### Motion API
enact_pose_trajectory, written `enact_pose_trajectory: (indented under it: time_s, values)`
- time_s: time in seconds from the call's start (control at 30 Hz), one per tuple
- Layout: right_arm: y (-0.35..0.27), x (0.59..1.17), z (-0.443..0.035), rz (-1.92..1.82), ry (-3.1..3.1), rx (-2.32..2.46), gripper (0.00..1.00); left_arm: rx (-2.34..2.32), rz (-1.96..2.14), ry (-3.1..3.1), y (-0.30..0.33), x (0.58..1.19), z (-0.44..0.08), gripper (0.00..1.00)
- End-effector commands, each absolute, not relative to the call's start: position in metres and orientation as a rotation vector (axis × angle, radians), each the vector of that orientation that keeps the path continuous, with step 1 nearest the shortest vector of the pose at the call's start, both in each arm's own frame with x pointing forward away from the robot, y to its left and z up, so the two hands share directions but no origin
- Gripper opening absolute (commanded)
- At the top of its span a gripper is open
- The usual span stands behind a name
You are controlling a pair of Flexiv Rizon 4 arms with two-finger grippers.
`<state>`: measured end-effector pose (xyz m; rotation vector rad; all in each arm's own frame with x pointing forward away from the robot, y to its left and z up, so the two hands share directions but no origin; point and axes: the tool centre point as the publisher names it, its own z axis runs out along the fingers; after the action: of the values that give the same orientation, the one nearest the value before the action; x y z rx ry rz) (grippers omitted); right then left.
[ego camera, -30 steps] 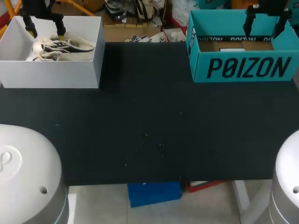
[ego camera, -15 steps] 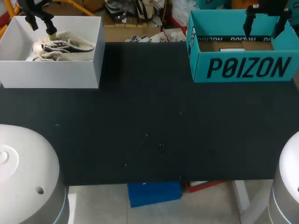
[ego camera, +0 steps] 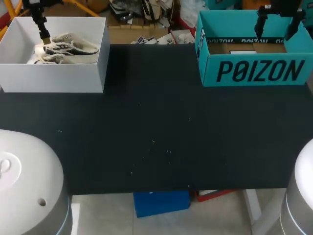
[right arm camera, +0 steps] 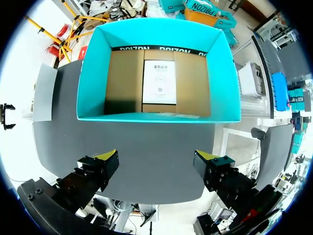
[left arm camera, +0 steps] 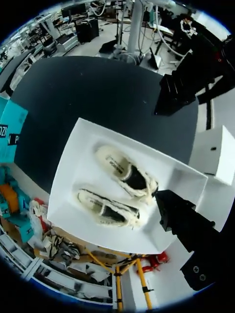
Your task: Take the shoe out of the shoebox, open the shoe tongue, remove and reinsert the insole, then place the shoe into the shoebox
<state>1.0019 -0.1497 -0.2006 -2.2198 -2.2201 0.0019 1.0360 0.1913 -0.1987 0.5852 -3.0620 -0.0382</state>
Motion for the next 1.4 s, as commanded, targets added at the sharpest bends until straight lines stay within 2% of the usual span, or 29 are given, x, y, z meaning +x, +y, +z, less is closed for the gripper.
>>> enact_pose_trajectory:
  time_s: [0.03, 0.13, 0.17, 0.23, 0.3, 0.33, 0.4, 0.43, 0.47, 0.5, 0.53, 0.57, 0.6, 0.67, 0.7, 0.8, 0.87, 1.0, 1.03, 1.4]
  values:
    - [-0.150, 1.002, -0.200, 0.003, -2.220, -2.220, 1.00, 0.151, -0.009, -3.129, 0.206, 1.049, -0.206, 1.00]
    - [-0.150, 1.002, -0.200, 0.003, -2.220, -2.220, 1.00, 0.087, 0.024, -3.127, 0.215, 1.062, -0.214, 1.00]
    - [-0.150, 1.002, -0.200, 0.003, -2.220, -2.220, 1.00, 0.035, 0.023, -3.133, 0.217, 1.066, -0.216, 0.81]
    - [-0.150, 1.002, -0.200, 0.003, -2.220, -2.220, 1.00, -0.054, 0.026, -3.137, 0.218, 1.070, -0.220, 0.59]
    - [-0.150, 1.002, -0.200, 0.003, -2.220, -2.220, 1.00, -0.156, 0.030, -3.134, 0.218, 1.075, -0.224, 0.59]
    - [-0.150, 1.002, -0.200, 0.003, -2.220, -2.220, 1.00, -0.178, 0.000, -3.135, 0.218, 1.077, -0.228, 0.50]
    - [-0.150, 1.002, -0.200, 0.003, -2.220, -2.220, 1.00, -0.230, -0.013, -3.133, 0.217, 1.079, -0.237, 0.45]
    - [-0.150, 1.002, -0.200, 0.003, -2.220, -2.220, 1.00, -0.235, -0.034, -3.135, 0.217, 1.081, -0.241, 0.44]
    - [-0.150, 1.002, -0.200, 0.003, -2.220, -2.220, 1.00, -0.249, -0.029, -3.127, 0.217, 1.082, -0.245, 0.49]
    - [-0.150, 1.002, -0.200, 0.003, -2.220, -2.220, 1.00, -0.249, -0.027, -3.127, 0.217, 1.084, -0.247, 0.65]
    - [-0.150, 1.002, -0.200, 0.003, -2.220, -2.220, 1.00, -0.249, -0.035, -3.125, 0.216, 1.086, -0.250, 0.69]
    - [-0.150, 1.002, -0.200, 0.003, -2.220, -2.220, 1.00, -0.251, -0.039, -3.124, 0.216, 1.087, -0.253, 0.59]
    - [-0.150, 1.002, -0.200, 0.003, -2.220, -2.220, 1.00, -0.249, -0.047, -3.123, 0.215, 1.089, -0.257, 0.53]
    - [-0.150, 1.002, -0.200, 0.003, -2.220, -2.220, 1.00, -0.251, -0.075, -3.128, 0.213, 1.090, -0.263, 0.50]
    - [-0.150, 1.002, -0.200, 0.003, -2.220, -2.220, 1.00, -0.253, -0.078, -3.127, 0.211, 1.090, -0.268, 0.49]
    - [-0.150, 1.002, -0.200, 0.003, -2.220, -2.220, 1.00, -0.275, -0.085, -3.107, 0.207, 1.089, -0.285, 0.57]
    - [-0.150, 1.002, -0.200, 0.003, -2.220, -2.220, 1.00, -0.274, -0.086, -3.106, 0.206, 1.091, -0.293, 0.53]
    - [-0.150, 1.002, -0.200, 0.003, -2.220, -2.220, 1.00, -0.275, -0.094, -3.096, 0.202, 1.094, -0.307, 0.54]
    - [-0.150, 1.002, -0.200, 0.003, -2.220, -2.220, 1.00, -0.271, -0.097, -3.093, 0.201, 1.096, -0.311, 0.51]
    - [-0.150, 1.002, -0.200, 0.003, -2.220, -2.220, 1.00, -0.258, -0.135, -3.096, 0.201, 1.114, -0.337, 0.49]
